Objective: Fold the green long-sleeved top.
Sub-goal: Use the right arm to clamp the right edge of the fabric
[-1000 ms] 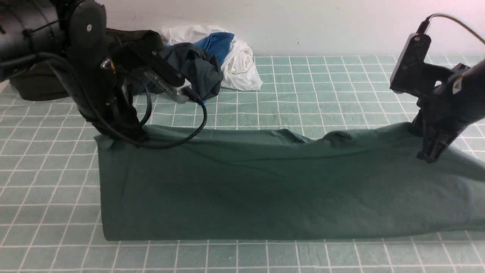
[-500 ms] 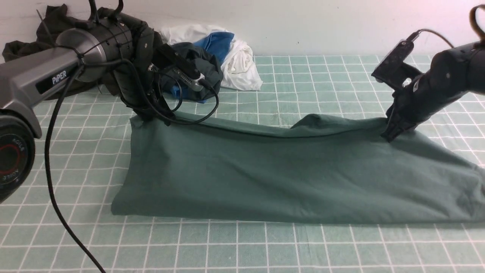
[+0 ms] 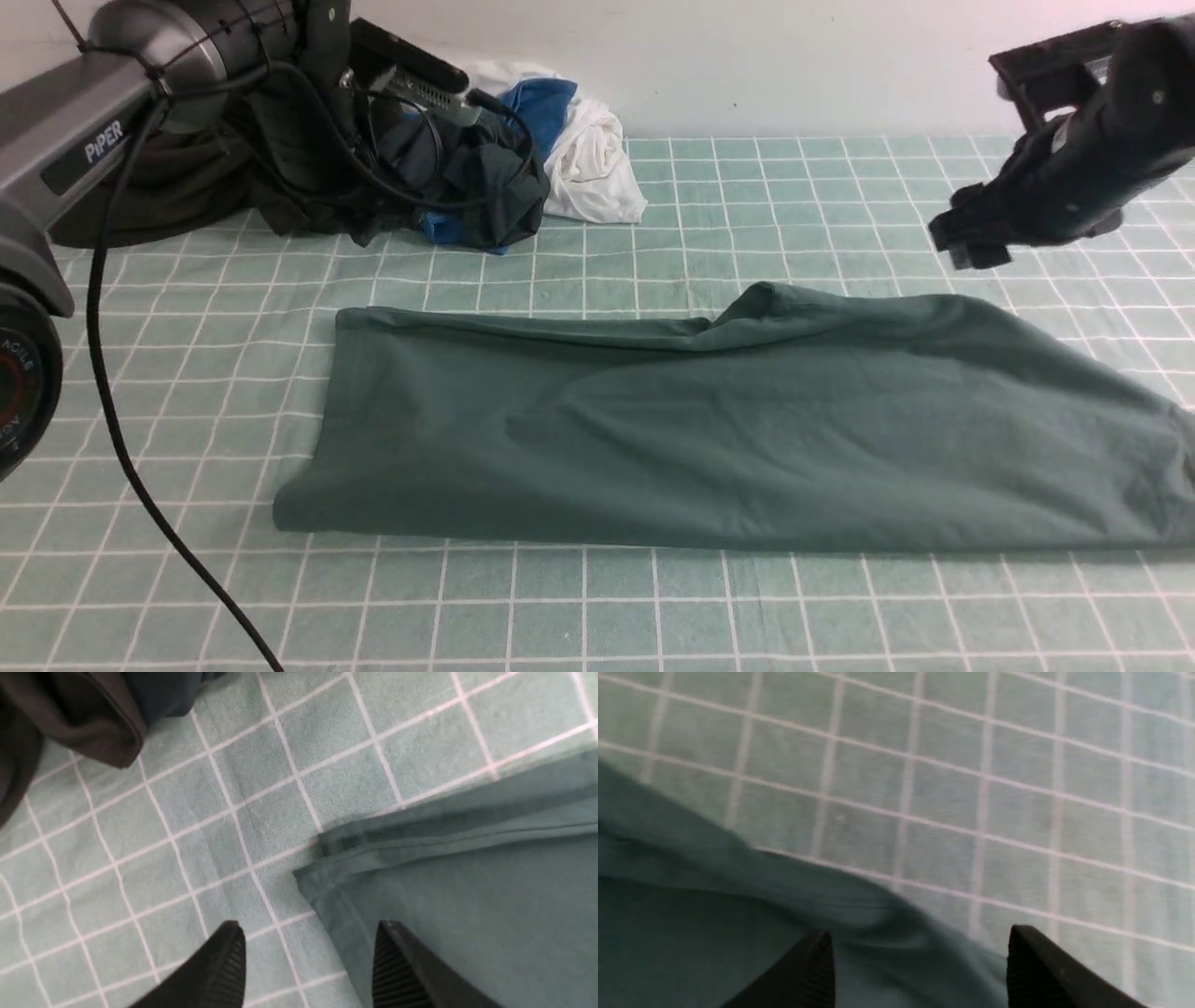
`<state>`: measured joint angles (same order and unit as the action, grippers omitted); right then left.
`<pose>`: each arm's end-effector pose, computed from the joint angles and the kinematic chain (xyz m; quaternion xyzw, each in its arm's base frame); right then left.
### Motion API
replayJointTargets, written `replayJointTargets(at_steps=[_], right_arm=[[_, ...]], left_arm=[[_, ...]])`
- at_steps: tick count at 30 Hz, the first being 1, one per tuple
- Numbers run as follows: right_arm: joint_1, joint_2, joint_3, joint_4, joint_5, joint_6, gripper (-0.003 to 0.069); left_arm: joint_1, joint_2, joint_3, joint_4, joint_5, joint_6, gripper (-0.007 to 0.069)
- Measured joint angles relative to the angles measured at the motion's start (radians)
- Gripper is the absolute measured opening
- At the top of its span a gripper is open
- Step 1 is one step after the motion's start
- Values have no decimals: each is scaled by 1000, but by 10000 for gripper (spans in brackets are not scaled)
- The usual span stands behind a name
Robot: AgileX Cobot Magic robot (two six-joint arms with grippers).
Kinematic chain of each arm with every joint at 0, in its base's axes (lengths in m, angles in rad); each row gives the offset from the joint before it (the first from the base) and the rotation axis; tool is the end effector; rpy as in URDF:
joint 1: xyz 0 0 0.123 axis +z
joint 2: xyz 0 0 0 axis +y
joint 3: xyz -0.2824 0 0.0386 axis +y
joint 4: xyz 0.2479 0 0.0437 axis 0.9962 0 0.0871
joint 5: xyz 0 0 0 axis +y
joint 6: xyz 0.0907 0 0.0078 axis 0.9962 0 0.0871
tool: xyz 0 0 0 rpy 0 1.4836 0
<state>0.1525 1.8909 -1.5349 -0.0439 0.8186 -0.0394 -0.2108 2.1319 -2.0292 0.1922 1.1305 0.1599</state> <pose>0.4109 0.0602 0.2529 -0.1037 0.9652 -0.0056 0.2400 0.4643 -0.0833 0.2781 0.2006 0.9524 0.0881 0.2121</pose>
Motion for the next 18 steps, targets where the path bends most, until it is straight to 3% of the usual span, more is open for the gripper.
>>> replayJointTargets(at_steps=[5,8,13,18], right_arm=[[92,109,0,262,-80,-171,459],[119,196,0,334,-167,-209,459],[117,295,-27,392,-300,-215,459],[73,309,-102,401,-350,-192,459]], left_arm=[[-10,-1,-6,-20,66,0,232],[-13,-1,-6,-25,91,5,162],[-15,0,-6,-26,102,4,68],[-15,0,-6,-60,102,6,30]])
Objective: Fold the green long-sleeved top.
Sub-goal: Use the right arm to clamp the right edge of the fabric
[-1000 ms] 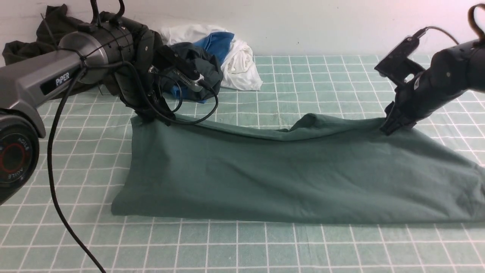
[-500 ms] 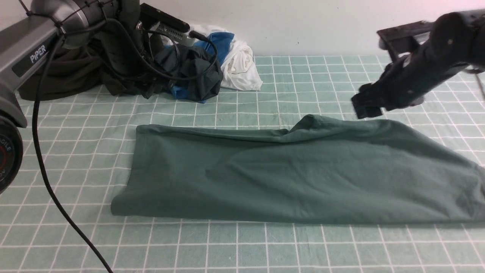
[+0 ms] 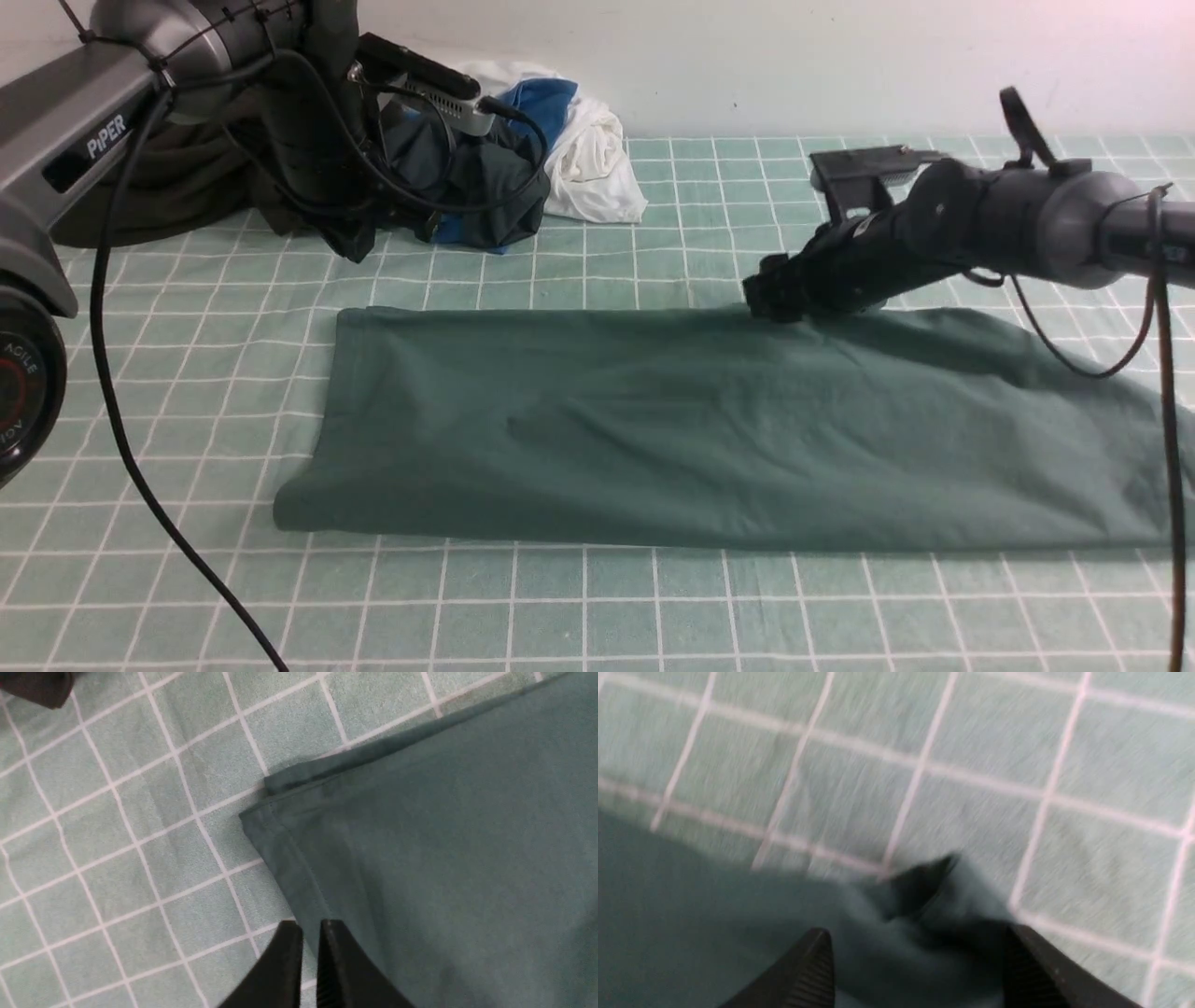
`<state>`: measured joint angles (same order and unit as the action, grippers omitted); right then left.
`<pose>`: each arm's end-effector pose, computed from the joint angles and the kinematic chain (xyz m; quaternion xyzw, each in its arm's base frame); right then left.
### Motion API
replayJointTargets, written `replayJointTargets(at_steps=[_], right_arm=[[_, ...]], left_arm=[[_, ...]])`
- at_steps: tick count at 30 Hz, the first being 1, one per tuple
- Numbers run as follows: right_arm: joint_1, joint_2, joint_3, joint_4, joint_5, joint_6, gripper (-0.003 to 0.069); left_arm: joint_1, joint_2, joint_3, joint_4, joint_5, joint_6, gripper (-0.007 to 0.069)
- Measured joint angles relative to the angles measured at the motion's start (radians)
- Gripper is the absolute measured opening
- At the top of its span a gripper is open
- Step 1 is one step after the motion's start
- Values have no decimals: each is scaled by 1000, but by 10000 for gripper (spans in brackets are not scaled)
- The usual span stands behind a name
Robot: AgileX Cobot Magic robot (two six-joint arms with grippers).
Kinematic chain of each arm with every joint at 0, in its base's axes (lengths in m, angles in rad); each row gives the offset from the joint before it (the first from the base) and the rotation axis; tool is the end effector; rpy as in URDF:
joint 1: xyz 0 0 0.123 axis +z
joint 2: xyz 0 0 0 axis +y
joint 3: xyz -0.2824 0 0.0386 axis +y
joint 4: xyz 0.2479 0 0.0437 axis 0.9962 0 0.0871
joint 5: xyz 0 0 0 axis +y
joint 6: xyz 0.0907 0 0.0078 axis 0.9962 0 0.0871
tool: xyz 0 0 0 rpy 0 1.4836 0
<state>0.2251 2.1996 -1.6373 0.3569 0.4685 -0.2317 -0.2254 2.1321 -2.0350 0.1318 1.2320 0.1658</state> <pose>0.4694 0.1223 0.1620 -0.0893 0.9403 0.1241 0.3040 0.4541 -0.0925 0.2755 0.2025 0.9634 0.0600 0.1652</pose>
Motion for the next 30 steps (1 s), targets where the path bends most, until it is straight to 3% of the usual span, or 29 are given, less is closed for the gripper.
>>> replayJointTargets(at_steps=[3,7,10,13,17,18,23,30], right_arm=[[-72,-13,-119,2,99,89,459],[-134,-64,-192,-29,290,105,459],[-186,-159,-193,-122,502,83,454],[-215,-238,-139,-227,585,101,430],[-249,-340,-30,-341,622,157,394],[-273,-389,49,-385,631,186,377],[-335,-435,237,-411,630,223,365],[-454,-378,412,-404,550,266,425]], left_arm=[[0,1,0,-49,0,8,27],[0,-8,36,-114,-1,29,27],[-6,-41,184,-162,-2,62,27],[-9,-67,328,-173,-5,84,27],[-2,-84,485,-164,-60,94,27],[8,-89,569,-161,-133,95,27],[22,-119,664,-167,-250,95,27],[31,-127,677,-180,-269,95,19]])
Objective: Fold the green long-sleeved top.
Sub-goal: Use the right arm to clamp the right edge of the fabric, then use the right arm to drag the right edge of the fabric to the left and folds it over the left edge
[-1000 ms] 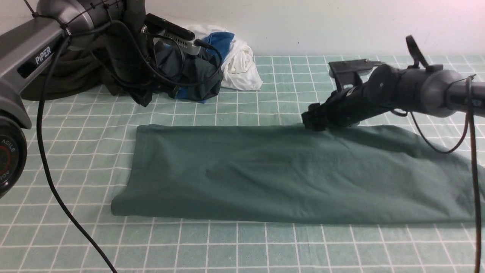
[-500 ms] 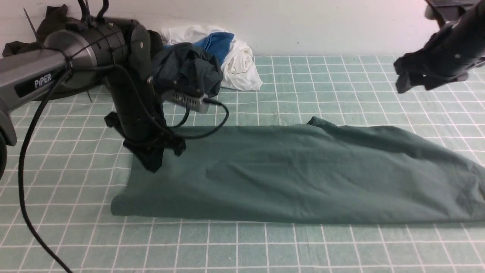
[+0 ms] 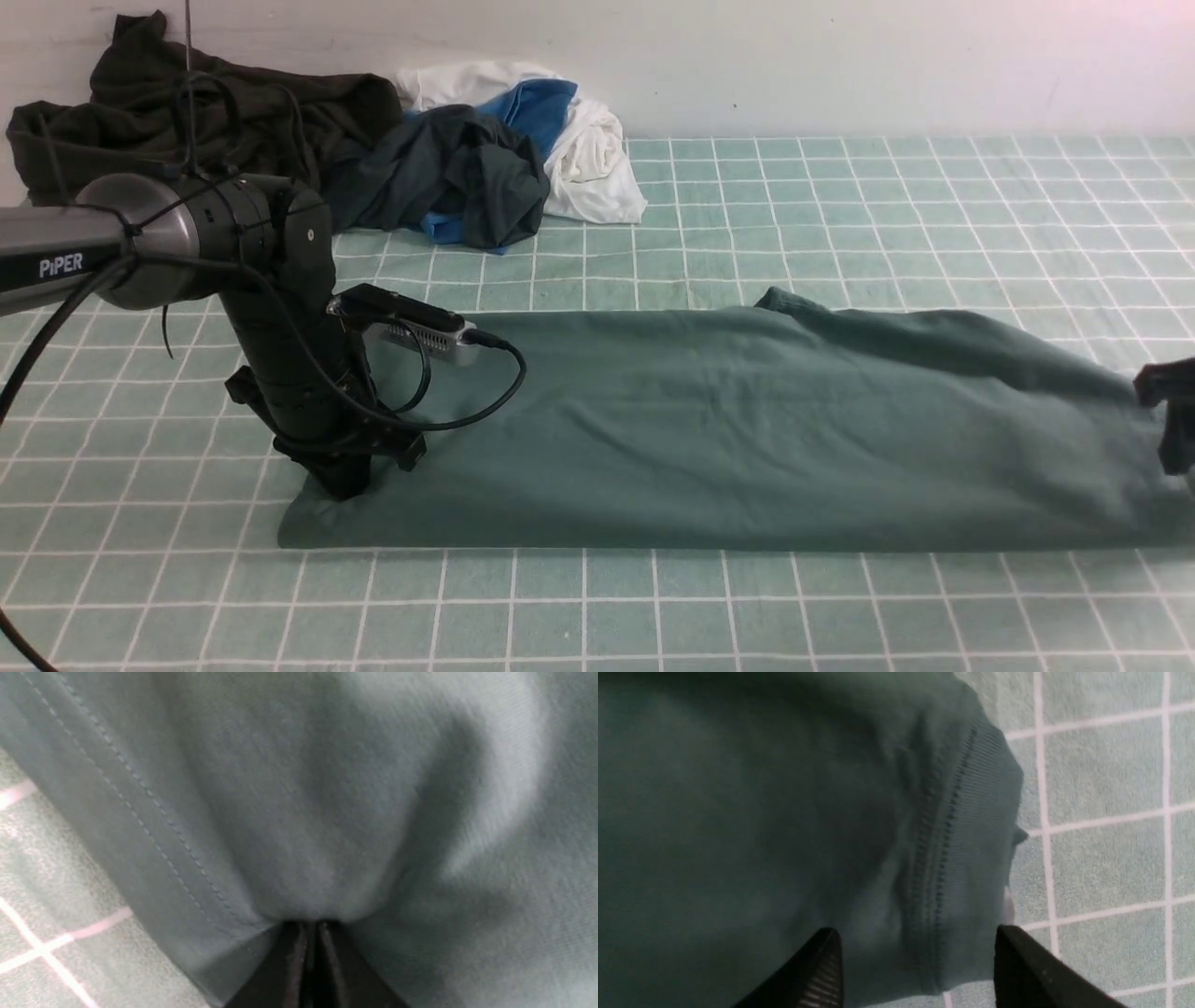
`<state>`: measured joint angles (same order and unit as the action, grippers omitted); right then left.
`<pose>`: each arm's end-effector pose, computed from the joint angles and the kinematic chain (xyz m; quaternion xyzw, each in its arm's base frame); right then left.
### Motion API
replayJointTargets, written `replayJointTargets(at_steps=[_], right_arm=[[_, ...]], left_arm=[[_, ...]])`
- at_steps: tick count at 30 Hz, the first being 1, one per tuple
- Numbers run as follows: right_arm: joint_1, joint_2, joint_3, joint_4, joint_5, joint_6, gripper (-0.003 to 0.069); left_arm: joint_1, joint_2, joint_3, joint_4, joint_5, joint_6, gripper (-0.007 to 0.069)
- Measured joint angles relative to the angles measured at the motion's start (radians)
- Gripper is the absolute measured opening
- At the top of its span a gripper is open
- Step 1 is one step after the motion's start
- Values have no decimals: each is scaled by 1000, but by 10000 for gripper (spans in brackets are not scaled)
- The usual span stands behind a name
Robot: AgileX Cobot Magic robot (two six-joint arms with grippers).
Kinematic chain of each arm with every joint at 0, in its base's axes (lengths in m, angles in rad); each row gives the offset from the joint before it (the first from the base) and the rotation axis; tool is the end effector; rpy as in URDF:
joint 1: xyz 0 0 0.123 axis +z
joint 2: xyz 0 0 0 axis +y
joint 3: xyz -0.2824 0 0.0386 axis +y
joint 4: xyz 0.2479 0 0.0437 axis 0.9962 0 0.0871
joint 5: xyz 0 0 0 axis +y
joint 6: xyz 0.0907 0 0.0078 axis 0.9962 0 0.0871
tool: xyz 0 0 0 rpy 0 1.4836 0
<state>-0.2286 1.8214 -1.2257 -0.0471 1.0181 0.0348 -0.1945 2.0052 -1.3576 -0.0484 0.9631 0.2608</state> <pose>0.3314 -0.0809 0.1932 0.1194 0.9924 -0.0224 0.0200 0.3743 -0.0774 0.1574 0.2126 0.9767 -0.0194 0.0243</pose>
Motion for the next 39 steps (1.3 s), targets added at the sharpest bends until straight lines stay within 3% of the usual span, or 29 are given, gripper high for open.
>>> replayJointTargets(at_steps=[5,12,15,23,29,31,37,39], right_arm=[[-26,63,13,-1,-50,5,491],[-25,109,13,2,-126,4,497],[-25,111,13,19,-132,-35,449],[-23,110,13,6,-122,-76,49],[-22,8,13,-202,-105,71,22],[-18,-72,11,-222,-105,104,21],[120,-260,-81,-98,-63,16,21],[275,-303,-151,33,-49,-66,21]], left_arm=[[2,0,0,-5,0,0,20],[4,0,1,-6,0,0,20],[4,0,1,-6,0,0,20],[4,-11,-6,-1,8,0,20],[7,-157,-33,22,62,0,20],[7,-249,-38,21,72,0,20],[7,-444,-39,18,95,0,20],[7,-509,-39,18,116,0,20]])
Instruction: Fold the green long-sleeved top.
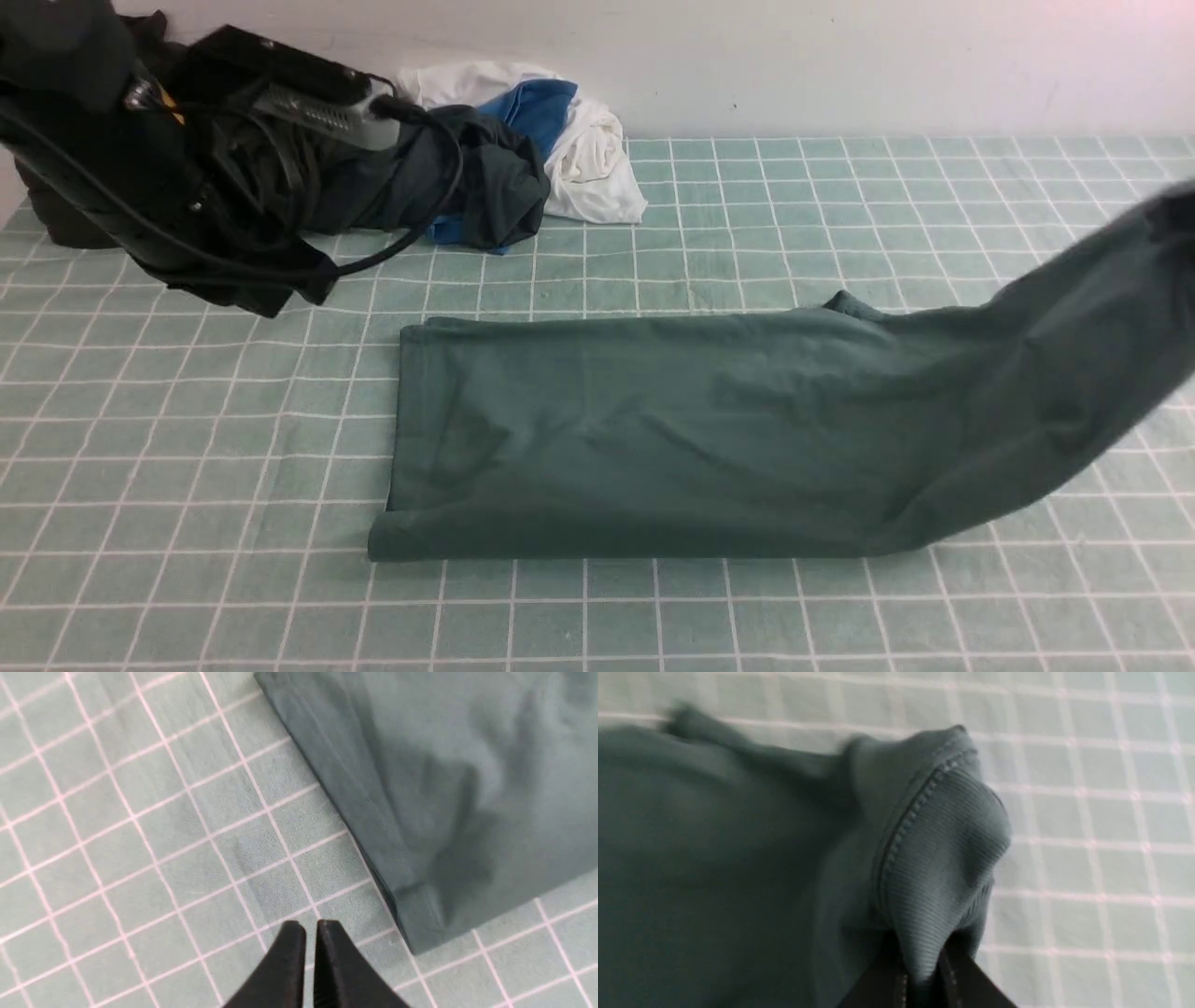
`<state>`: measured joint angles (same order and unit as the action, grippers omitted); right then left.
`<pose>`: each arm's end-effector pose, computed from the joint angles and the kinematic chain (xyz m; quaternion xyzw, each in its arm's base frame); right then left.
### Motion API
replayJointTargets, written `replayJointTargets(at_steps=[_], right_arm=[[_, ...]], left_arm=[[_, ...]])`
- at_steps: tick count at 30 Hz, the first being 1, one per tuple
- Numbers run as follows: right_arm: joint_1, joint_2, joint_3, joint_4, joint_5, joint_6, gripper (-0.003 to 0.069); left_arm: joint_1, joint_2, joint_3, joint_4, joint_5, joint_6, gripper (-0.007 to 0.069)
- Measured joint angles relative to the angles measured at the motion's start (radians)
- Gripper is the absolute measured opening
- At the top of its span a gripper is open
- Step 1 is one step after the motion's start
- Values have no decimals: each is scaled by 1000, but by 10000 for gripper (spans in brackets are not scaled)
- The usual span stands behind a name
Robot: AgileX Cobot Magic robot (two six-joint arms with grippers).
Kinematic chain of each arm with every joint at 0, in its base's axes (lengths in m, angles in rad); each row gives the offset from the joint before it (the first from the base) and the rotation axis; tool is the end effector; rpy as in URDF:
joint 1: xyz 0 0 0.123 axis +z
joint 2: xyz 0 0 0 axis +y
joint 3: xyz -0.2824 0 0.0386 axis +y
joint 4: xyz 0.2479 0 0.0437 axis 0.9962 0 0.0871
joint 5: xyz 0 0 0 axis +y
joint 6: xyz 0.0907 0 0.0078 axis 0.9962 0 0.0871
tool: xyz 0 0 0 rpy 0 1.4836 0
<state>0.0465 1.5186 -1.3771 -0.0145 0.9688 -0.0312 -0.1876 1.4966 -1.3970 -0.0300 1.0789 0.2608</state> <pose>0.3224 0.0139 0.3376 -0.0397 0.9619 -0.0048 0.2705 0.3046 -0.0603 0.3455 0.2123 0.9478 -0.0058 0.2378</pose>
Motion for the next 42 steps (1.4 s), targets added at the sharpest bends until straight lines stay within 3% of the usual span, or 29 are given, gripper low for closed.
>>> replayJointTargets(at_steps=[1,4,8,14,19,24,25,29,35,42], right_arm=[[0,-1,-5,15,0,-5,21],[230,31,-88,156,-24,-76,21],[414,132,-159,233,-94,-101,21],[590,368,-287,315,-201,-103,22],[643,544,-403,395,-213,-125,71],[644,632,-507,494,-140,-166,258],[640,634,-542,507,-88,-180,324],[631,630,-619,481,62,-197,444],[621,647,-638,278,173,-131,459],[629,723,-639,278,195,-104,405]], left_arm=[[0,-8,0,0,2,0,20],[0,-76,0,1,40,0,20],[0,-153,0,3,67,0,20],[0,-296,35,3,98,0,20],[0,-415,147,3,112,-2,20],[0,-568,291,7,106,-13,20],[0,-634,343,19,90,-28,20],[0,-792,464,77,69,-99,20],[0,-1020,630,163,70,-194,20],[0,-1165,723,173,75,-218,20]])
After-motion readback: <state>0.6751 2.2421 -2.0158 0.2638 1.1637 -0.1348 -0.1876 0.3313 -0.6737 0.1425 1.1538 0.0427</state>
